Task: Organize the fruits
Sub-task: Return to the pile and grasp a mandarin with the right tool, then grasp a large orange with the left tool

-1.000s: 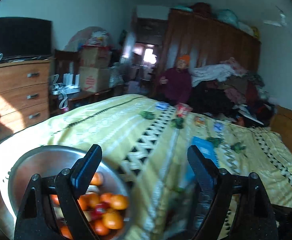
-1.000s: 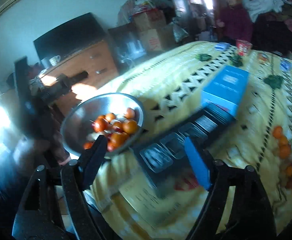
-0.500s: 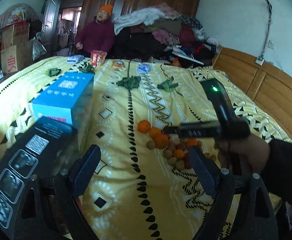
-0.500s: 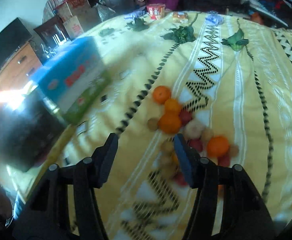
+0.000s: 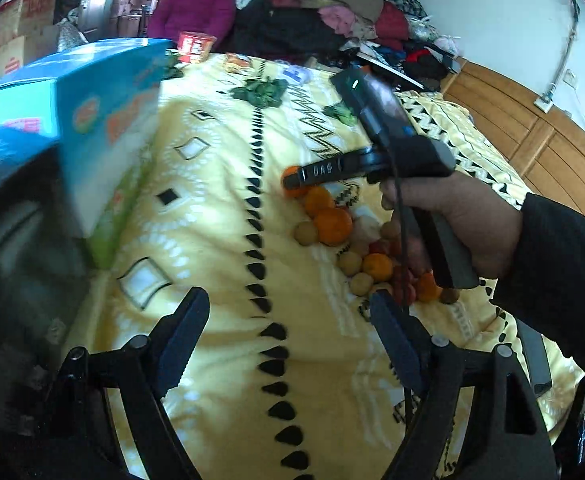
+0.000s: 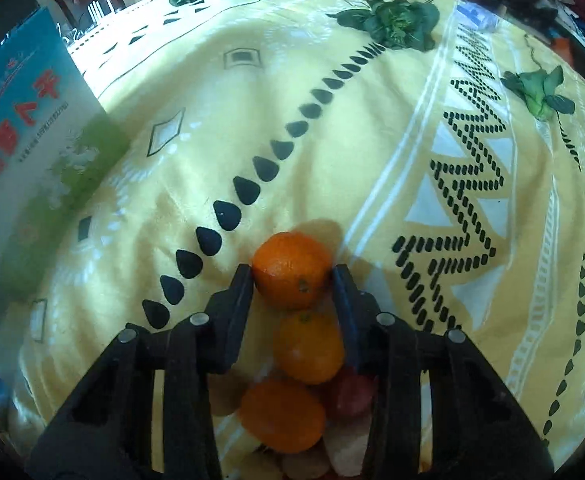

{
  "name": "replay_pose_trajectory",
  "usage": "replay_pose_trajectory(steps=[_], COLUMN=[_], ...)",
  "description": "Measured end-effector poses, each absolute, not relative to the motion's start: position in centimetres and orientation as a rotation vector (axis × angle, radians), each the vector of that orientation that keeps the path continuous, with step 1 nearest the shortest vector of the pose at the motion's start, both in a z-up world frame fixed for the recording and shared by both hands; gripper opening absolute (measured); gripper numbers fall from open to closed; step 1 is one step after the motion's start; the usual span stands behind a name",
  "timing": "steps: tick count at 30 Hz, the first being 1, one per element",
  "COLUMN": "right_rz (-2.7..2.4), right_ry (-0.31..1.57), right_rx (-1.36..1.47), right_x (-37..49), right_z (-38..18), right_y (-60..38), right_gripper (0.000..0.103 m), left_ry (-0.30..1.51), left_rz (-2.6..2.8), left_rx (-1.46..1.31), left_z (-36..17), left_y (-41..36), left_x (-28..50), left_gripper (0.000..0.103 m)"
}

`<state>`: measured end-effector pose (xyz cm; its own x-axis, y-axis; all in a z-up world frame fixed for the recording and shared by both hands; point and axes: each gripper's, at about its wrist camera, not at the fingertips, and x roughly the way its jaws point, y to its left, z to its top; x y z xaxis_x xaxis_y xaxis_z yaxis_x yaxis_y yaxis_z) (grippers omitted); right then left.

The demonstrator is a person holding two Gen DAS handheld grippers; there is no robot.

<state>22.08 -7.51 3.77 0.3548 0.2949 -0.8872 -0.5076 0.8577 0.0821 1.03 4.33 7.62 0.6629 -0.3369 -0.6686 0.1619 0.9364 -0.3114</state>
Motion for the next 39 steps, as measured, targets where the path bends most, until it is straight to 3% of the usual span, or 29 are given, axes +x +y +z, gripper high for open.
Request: replay_pose_trajectory(steps=[2, 10, 21, 27, 34, 39], right_rz=[0.542, 0.509, 0.451, 0.456, 0.444, 0.436], right_ry=[1.035, 0.805, 0.839, 0.853, 0.853, 0.823], right_rx=[-0.175, 0.145, 0.218, 0.227, 0.232, 0.21], right_x=[21.1, 11.8, 8.3, 7.9, 7.2, 6.2], right_z=[5.5, 14.2, 12.7, 11.8, 11.6, 12.9], right_y=[-8.4, -18.3, -23.3, -23.7, -23.7, -23.2], right_gripper=[0.04, 0.04, 0.04, 0.04, 0.04, 0.04], left_ry=[0.81, 0.808, 0.894, 0.919, 0.868, 0.769], left_rz=[-0.311, -0.383, -0.41, -0.413, -0.399, -0.398], left_rx=[-0.239, -0.231, -0.087, -0.101, -0.032, -0.081], left_z=[7.6, 6.7, 3.6, 2.5, 3.5, 7.8], left_y=[3.5, -0.7, -4.7, -4.7, -5.4, -4.0], left_x=[2.1, 9.8, 14.6, 15.2, 13.7, 11.2], left_gripper=[0.077, 0.076, 0.066, 0.044, 0.041, 0.041])
